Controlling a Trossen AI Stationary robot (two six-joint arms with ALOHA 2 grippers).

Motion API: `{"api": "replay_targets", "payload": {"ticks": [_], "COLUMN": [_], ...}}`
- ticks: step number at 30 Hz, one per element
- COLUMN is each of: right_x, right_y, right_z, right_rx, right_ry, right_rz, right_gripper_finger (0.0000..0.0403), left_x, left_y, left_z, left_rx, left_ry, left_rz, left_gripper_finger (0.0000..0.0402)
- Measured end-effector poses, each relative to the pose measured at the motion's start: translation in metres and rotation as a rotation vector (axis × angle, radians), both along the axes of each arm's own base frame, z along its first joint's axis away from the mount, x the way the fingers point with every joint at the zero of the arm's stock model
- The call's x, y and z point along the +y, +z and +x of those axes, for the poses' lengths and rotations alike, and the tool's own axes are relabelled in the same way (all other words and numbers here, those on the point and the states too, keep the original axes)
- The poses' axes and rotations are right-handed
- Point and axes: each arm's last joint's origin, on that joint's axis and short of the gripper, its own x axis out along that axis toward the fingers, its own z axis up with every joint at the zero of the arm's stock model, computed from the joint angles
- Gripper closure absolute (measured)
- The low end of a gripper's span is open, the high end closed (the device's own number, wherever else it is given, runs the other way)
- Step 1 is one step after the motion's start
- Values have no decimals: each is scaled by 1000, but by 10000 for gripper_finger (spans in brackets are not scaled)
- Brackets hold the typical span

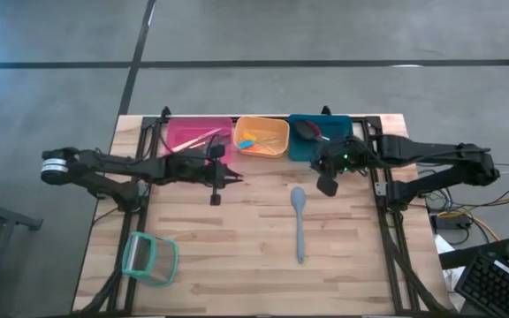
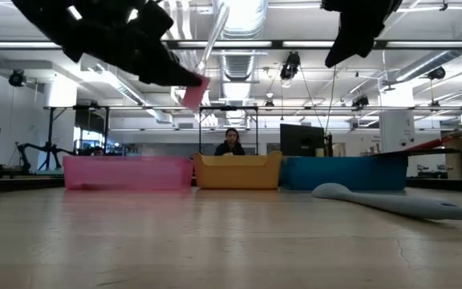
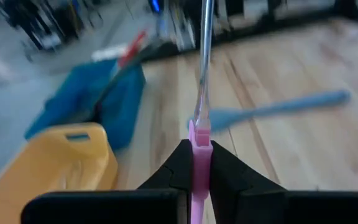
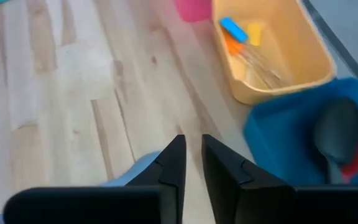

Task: Pick & Place Kitchen Items
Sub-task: Put the pink spatula into the yellow bin

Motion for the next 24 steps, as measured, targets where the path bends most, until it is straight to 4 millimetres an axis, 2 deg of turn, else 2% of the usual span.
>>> {"api": "replay_targets", "payload": {"ticks": [7, 11, 14, 17, 24], "right_x": [18, 24, 25, 25, 25], "right_y": [-30, -39, -41, -41, -42], "right_z": [14, 19, 19, 19, 19], "right_rx": [-117, -196, -198, -205, -196], "right_ry": [119, 176, 172, 149, 139], "right_rz": [-42, -79, -73, -49, -36], "right_gripper_finger": [375, 371, 365, 359, 341], "left_x": [-2, -2, 2, 6, 20], "left_y": [3, -3, -1, 12, 55], "left_z": [-4, -6, -5, 2, 17], "left_rx": [-245, -239, -200, -136, 18], "left_ry": [-36, -33, 52, 119, 245], "left_rz": [-55, -76, -73, -71, -30], "left_gripper_finger": [374, 374, 374, 374, 374]}}
